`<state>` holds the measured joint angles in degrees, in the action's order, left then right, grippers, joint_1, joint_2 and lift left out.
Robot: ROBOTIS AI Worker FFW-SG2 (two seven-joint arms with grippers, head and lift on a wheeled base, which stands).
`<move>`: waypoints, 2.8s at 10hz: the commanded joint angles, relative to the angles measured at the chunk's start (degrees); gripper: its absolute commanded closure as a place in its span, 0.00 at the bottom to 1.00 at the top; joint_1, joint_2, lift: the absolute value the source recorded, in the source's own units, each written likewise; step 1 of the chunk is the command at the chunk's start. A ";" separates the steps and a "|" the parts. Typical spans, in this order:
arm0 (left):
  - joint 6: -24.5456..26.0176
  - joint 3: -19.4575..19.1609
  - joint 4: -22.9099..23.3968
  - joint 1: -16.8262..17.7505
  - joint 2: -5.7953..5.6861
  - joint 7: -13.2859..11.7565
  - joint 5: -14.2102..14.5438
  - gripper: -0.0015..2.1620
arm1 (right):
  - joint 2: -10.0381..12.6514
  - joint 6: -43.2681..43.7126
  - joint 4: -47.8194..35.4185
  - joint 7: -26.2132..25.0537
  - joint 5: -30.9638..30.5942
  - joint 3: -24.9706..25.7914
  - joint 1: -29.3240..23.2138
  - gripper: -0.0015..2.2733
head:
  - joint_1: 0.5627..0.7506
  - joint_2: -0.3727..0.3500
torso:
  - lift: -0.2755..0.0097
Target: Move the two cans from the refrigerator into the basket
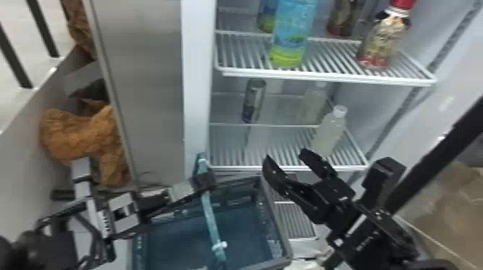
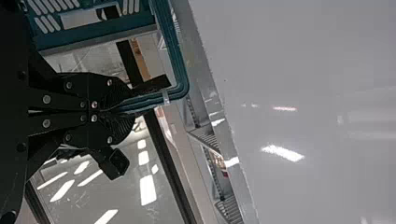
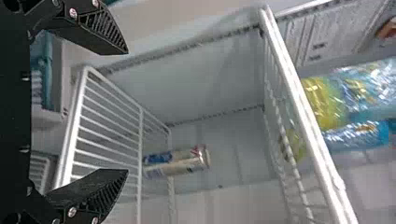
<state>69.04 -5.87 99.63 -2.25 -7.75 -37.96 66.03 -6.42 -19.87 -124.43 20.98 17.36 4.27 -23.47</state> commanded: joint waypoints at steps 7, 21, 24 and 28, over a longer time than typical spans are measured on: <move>0.00 0.27 0.00 0.00 0.02 -0.01 0.24 0.56 | 0.44 9.74 13.97 -5.16 -5.13 -0.73 11.24 0.06 | 0.70 0.21 | 0.20; 0.00 0.61 0.00 -0.14 -0.16 0.26 0.70 0.56 | 1.32 10.17 40.83 -8.41 -10.73 -7.36 34.86 0.06 | 0.70 0.28 | 0.20; 0.00 0.73 0.00 -0.14 -0.24 0.26 0.81 0.56 | 1.76 10.17 45.19 -8.94 -11.19 -7.93 37.53 0.06 | 0.70 0.29 | 0.20; 0.00 0.96 -0.14 0.00 -0.24 0.26 1.04 0.56 | 2.29 10.31 49.27 -10.17 -12.22 -8.61 40.77 0.06 | 0.70 0.29 | 0.20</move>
<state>69.04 -4.94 99.52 -2.28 -8.00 -37.70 66.97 -4.19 -9.58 -75.68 10.80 5.17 -4.25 16.91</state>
